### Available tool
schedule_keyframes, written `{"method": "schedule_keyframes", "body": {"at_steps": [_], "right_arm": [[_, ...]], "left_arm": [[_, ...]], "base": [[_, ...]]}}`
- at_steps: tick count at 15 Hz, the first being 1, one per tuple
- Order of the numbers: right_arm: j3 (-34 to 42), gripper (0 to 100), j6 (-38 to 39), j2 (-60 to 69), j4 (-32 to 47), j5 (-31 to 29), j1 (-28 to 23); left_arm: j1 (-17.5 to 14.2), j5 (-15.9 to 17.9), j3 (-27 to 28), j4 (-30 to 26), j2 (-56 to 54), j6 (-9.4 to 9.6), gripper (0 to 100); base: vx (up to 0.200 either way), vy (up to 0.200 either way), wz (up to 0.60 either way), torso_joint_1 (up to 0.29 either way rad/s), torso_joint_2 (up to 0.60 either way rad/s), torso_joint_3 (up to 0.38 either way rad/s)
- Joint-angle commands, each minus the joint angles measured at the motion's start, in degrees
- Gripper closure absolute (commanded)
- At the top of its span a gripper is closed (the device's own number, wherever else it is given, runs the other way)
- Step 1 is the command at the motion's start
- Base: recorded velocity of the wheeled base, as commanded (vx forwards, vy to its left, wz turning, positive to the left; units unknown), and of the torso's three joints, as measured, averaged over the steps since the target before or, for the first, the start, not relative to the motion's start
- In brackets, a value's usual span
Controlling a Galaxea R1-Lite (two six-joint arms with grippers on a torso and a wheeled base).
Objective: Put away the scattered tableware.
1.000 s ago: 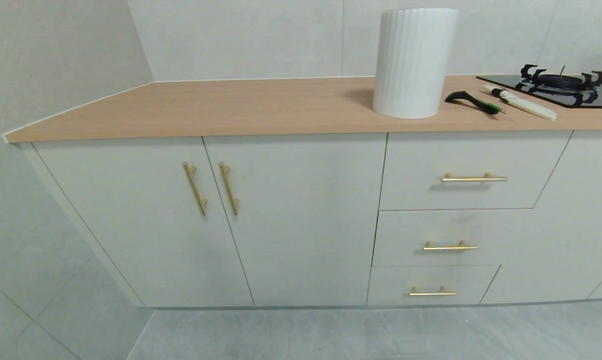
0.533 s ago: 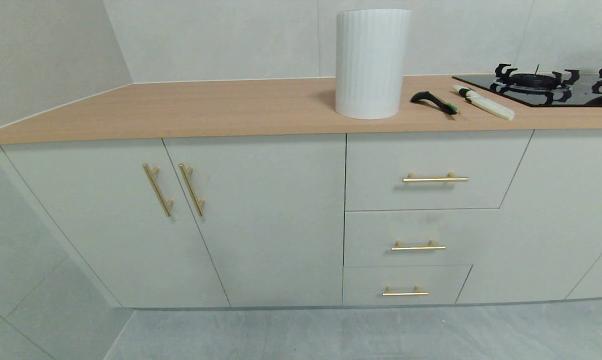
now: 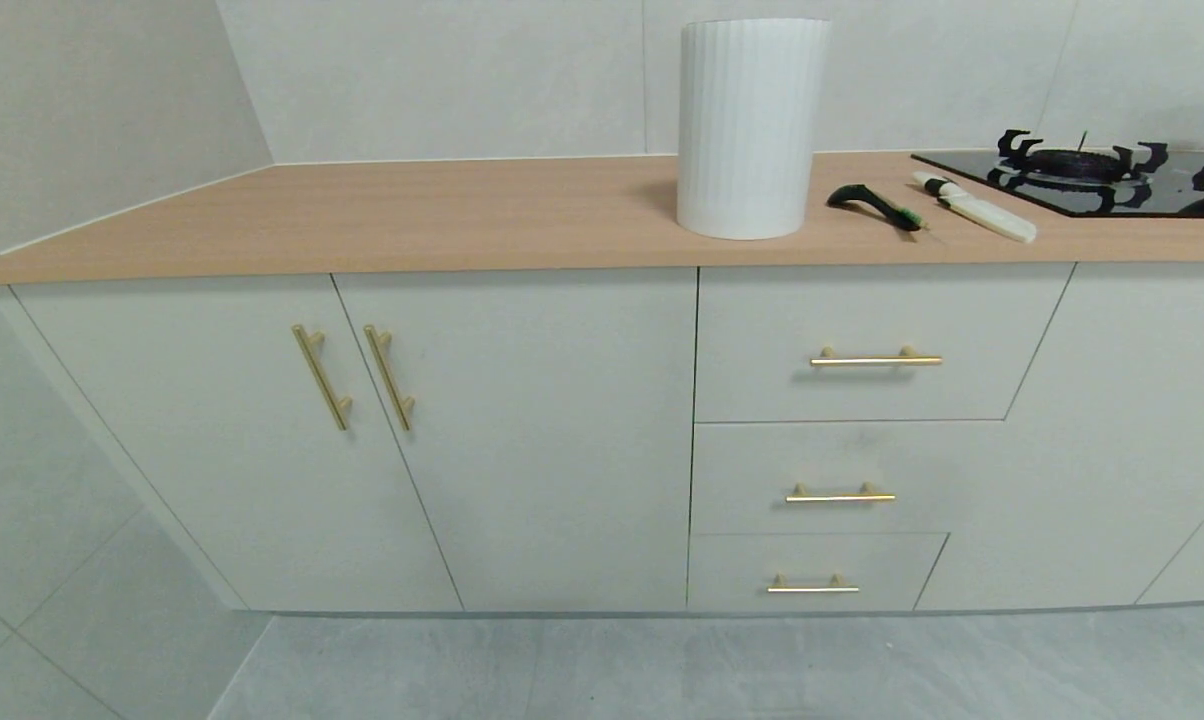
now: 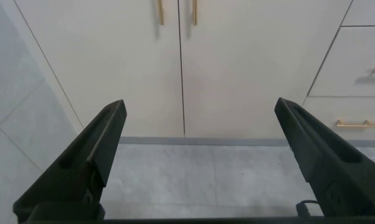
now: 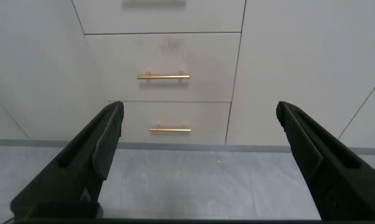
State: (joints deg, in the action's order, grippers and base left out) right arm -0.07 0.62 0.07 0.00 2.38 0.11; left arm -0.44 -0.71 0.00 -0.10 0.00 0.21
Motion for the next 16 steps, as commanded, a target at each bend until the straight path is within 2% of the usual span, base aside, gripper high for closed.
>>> {"method": "schedule_keyframes", "body": {"at_steps": [1,4,16], "right_arm": [[0.1,0,0.0,-0.1,0.0,0.0,0.0],[0.0,0,0.0,-0.1,0.0,0.0,-0.1],[0.0,0,-0.6,-0.1,0.0,0.2,-0.1]], "left_arm": [[0.0,0.0,0.0,0.0,0.1,0.06,0],[0.0,0.0,0.0,0.0,0.1,0.06,0],[0.0,-0.1,0.0,0.0,0.1,-0.12,0]], "base": [[0.200,0.000,0.00,0.002,0.00,-0.002],[0.200,0.000,0.00,0.007,0.00,0.009],[0.000,0.000,0.00,0.000,0.00,0.000]]}}
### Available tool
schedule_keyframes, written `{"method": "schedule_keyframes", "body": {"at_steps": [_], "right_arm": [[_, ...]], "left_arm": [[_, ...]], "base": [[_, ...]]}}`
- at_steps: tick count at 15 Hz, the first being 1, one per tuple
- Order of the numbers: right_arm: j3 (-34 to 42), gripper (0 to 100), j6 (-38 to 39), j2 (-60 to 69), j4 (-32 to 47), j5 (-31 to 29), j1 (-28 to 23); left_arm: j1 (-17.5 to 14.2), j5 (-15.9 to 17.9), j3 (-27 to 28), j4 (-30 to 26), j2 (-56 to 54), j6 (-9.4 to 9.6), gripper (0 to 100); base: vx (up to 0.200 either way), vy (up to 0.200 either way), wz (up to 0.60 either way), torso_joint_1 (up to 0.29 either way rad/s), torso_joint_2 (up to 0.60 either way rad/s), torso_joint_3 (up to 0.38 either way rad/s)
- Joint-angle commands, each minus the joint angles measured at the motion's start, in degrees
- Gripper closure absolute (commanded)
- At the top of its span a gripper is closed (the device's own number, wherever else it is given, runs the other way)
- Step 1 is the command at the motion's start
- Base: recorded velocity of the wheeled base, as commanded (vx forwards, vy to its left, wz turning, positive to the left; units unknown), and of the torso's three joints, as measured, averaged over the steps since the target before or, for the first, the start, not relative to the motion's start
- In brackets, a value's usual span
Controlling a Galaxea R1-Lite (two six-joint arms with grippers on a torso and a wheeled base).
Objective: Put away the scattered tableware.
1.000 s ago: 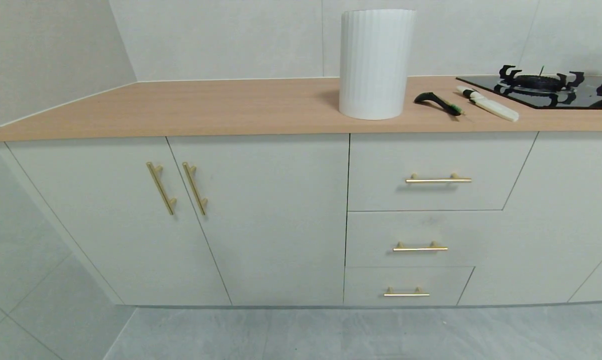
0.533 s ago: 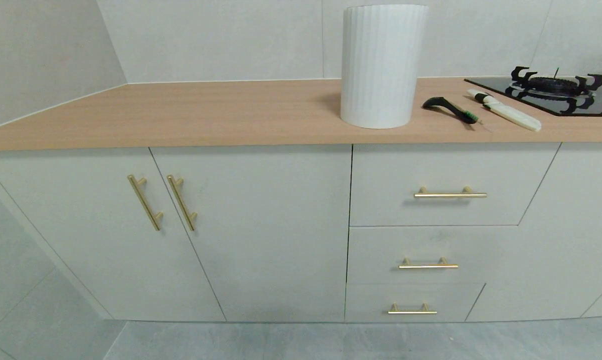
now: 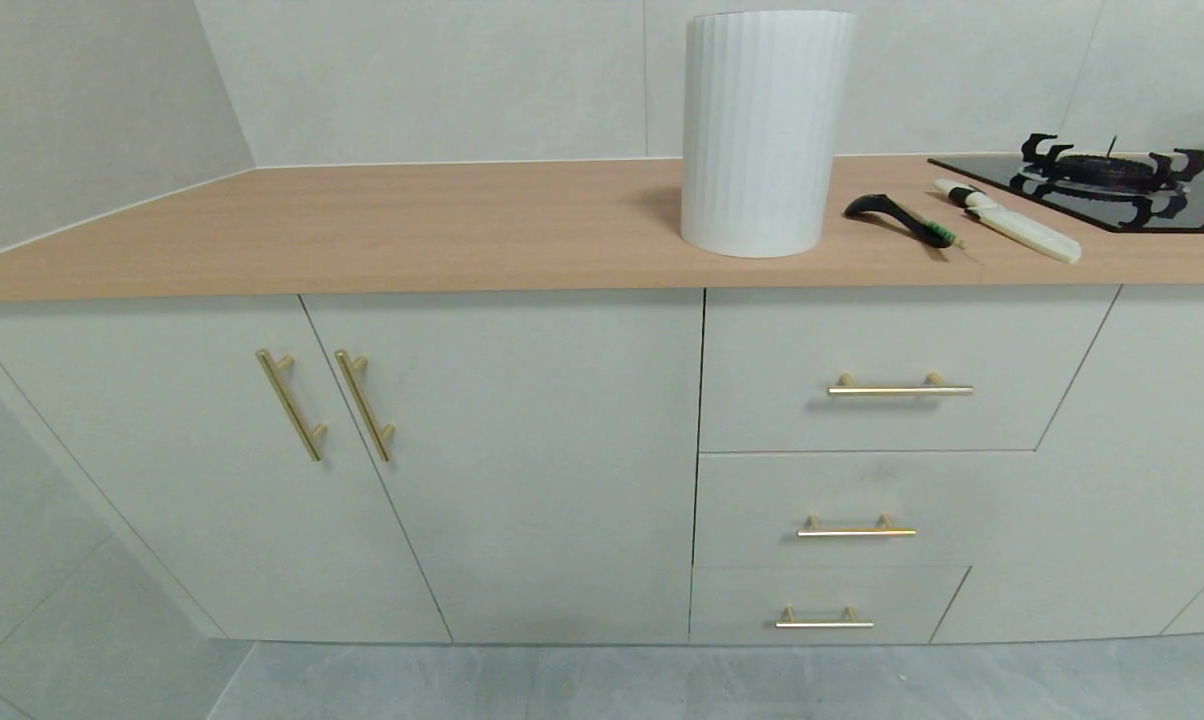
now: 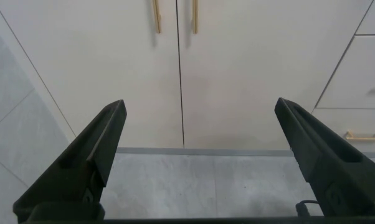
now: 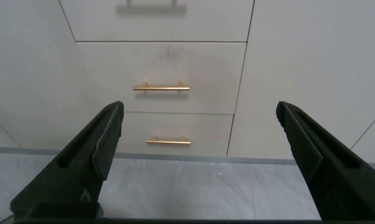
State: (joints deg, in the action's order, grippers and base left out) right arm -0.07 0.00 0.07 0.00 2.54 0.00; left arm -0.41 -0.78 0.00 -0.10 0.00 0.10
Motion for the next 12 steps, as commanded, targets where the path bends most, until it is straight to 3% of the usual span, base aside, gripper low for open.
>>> {"method": "schedule_keyframes", "body": {"at_steps": [1,4,6,9,12], "right_arm": [[0.0,0,-0.3,-0.1,0.0,0.2,0.0],[-7.9,0,2.4,-1.0,1.0,1.0,0.2],[-9.8,0,-0.4,-7.5,3.9,4.3,2.0],[-10.3,0,-0.8,-25.1,3.5,8.5,6.2],[-15.0,0,-0.8,-40.9,0.5,8.9,7.5]], "left_arm": [[0.0,0.0,0.0,0.0,0.1,-0.01,0],[0.0,0.0,0.0,0.0,0.1,-0.01,0],[0.0,0.0,0.0,0.0,0.1,-0.01,0],[0.0,0.0,0.0,0.0,0.1,-0.01,0],[0.0,0.0,0.0,0.0,0.1,-0.01,0]], "base": [[0.000,0.000,0.00,0.000,0.00,0.000],[0.000,0.000,0.00,0.000,0.00,0.000],[0.000,0.000,0.00,0.000,0.00,0.000],[0.000,0.000,0.00,0.000,0.00,0.000],[0.000,0.000,0.00,0.000,0.00,0.000]]}}
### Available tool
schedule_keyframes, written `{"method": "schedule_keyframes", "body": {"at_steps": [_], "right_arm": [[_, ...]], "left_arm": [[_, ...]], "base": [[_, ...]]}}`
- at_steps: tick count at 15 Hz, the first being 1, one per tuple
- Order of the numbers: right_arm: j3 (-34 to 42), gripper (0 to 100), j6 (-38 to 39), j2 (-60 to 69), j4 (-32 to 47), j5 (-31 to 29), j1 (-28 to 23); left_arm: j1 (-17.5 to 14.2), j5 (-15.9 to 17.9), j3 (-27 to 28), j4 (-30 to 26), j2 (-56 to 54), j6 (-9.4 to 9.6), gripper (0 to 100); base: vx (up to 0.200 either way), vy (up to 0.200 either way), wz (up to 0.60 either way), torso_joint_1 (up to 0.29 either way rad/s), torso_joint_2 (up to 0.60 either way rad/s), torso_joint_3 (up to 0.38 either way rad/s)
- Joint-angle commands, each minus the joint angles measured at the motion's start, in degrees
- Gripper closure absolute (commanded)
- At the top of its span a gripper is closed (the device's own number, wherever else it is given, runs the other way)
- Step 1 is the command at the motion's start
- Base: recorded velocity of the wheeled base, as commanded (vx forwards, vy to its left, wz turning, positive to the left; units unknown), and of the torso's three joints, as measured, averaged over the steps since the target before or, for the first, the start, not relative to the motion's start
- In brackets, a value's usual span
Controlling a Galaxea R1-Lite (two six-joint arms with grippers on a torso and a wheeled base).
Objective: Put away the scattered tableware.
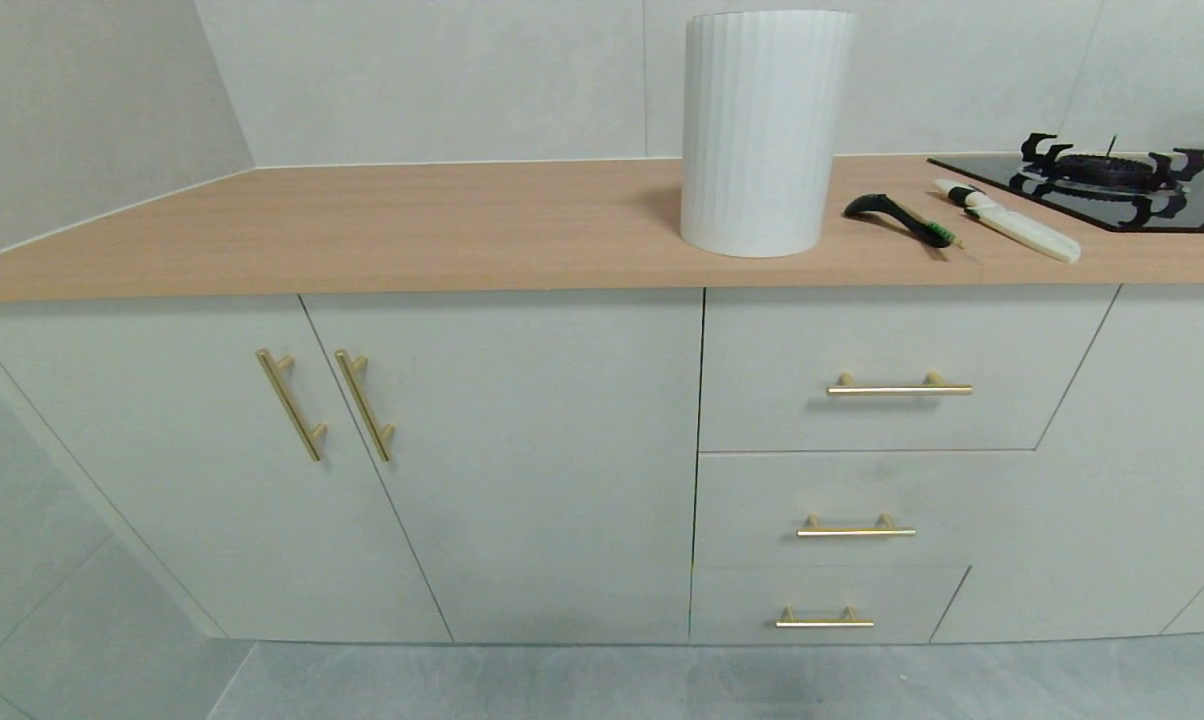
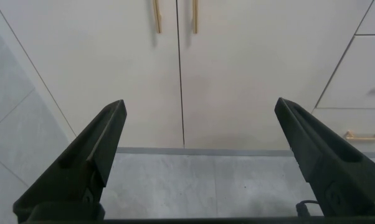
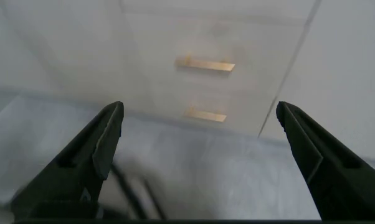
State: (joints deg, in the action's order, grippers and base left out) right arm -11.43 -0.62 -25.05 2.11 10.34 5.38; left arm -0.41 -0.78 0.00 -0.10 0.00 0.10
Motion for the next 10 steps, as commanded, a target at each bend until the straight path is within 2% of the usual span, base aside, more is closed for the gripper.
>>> {"method": "schedule_keyframes", "body": {"at_steps": [1,2,7,10], "right_arm": [[-5.7,0,-0.2,-21.9,-3.3,1.1,2.1],[-9.9,0,-0.3,-31.7,-5.6,0.9,2.1],[-17.2,0,-0.3,-52.4,-12.7,0.7,3.1],[-18.2,0,-0.3,-67.7,-25.0,-0.6,3.1]], "left_arm": [[0.0,0.0,0.0,0.0,0.1,-0.01,0],[0.0,0.0,0.0,0.0,0.1,-0.01,0],[0.0,0.0,0.0,0.0,0.1,-0.01,0],[0.0,0.0,0.0,0.0,0.1,-0.01,0]], "base": [[0.000,0.000,0.00,0.000,0.00,0.000],[0.000,0.000,0.00,0.000,0.00,0.000],[0.000,0.000,0.00,0.000,0.00,0.000],[0.000,0.000,0.00,0.000,0.00,0.000]]}}
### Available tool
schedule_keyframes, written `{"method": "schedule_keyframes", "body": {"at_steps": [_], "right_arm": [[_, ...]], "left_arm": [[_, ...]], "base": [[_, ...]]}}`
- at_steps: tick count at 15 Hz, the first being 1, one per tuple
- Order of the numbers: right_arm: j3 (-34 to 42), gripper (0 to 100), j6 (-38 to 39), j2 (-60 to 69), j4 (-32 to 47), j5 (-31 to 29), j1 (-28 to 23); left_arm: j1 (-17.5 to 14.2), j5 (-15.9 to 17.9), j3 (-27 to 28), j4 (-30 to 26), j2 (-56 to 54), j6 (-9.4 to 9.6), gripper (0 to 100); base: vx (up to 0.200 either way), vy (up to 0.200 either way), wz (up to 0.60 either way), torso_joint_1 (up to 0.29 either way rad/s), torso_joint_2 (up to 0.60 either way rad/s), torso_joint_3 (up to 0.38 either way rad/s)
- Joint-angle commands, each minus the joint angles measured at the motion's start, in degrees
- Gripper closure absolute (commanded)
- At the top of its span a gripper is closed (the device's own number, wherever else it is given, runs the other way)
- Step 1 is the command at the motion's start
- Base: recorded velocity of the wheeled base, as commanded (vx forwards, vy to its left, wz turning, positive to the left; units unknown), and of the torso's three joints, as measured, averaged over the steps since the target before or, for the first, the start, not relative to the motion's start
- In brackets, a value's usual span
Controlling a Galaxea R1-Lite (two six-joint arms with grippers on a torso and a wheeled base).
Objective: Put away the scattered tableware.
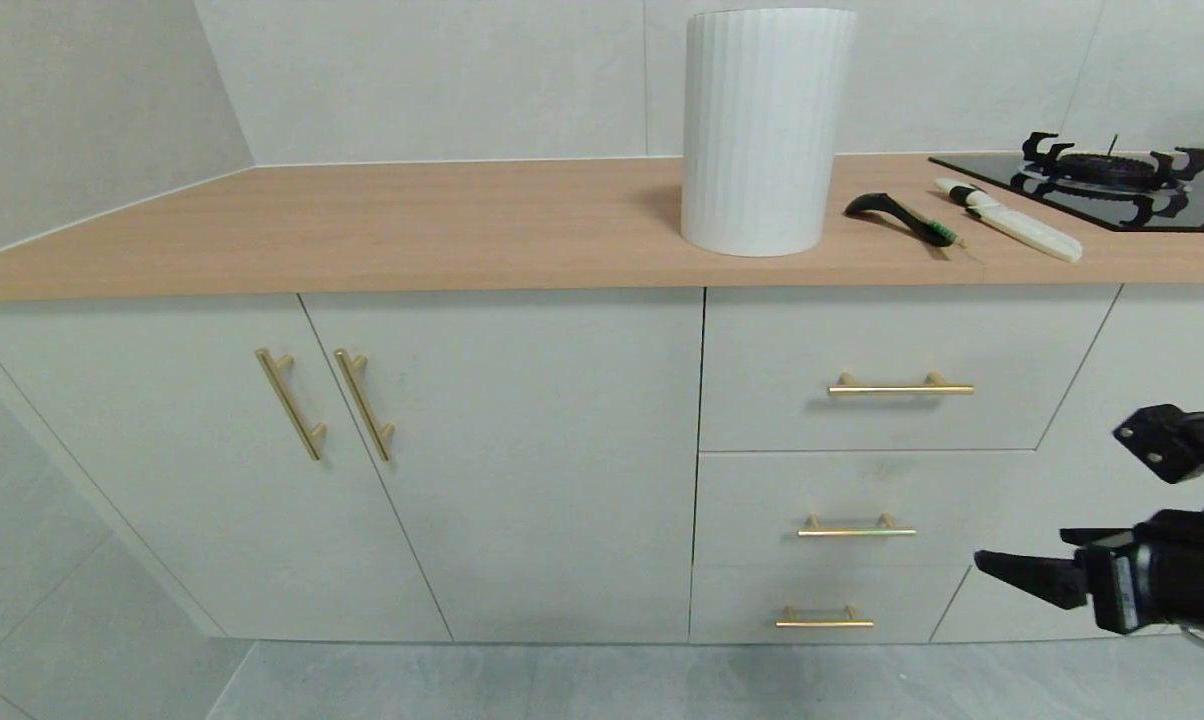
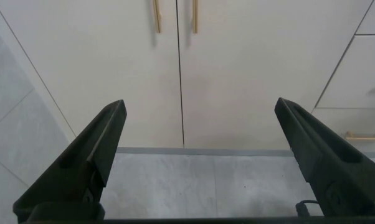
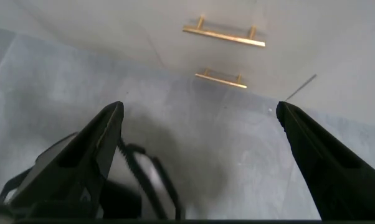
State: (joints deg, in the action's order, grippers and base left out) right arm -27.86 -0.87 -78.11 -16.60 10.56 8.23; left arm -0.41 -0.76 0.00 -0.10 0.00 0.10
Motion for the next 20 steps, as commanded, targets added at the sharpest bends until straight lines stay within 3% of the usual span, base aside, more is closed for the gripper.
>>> {"method": "schedule_keyframes", "body": {"at_steps": [1,4,9,20], "right_arm": [[-2.0,0,-0.1,-19.6,-11.1,-2.3,0.2],[-4.3,0,-0.4,-31.5,-22.2,-7.1,0.2],[-9.8,0,-0.3,-40.2,-24.0,-8.5,0.1],[-13.2,0,2.9,-51.6,-39.8,-16.3,1.6]], "left_arm": [[0.0,0.0,0.0,0.0,0.1,-0.01,0],[0.0,0.0,0.0,0.0,0.1,-0.01,0],[0.0,0.0,0.0,0.0,0.1,-0.01,0],[0.0,0.0,0.0,0.0,0.1,-0.01,0]], "base": [[0.000,0.000,0.00,0.000,0.00,0.000],[0.000,0.000,0.00,0.000,0.00,0.000],[0.000,0.000,0.00,0.000,0.00,0.000],[0.000,0.000,0.00,0.000,0.00,0.000]]}}
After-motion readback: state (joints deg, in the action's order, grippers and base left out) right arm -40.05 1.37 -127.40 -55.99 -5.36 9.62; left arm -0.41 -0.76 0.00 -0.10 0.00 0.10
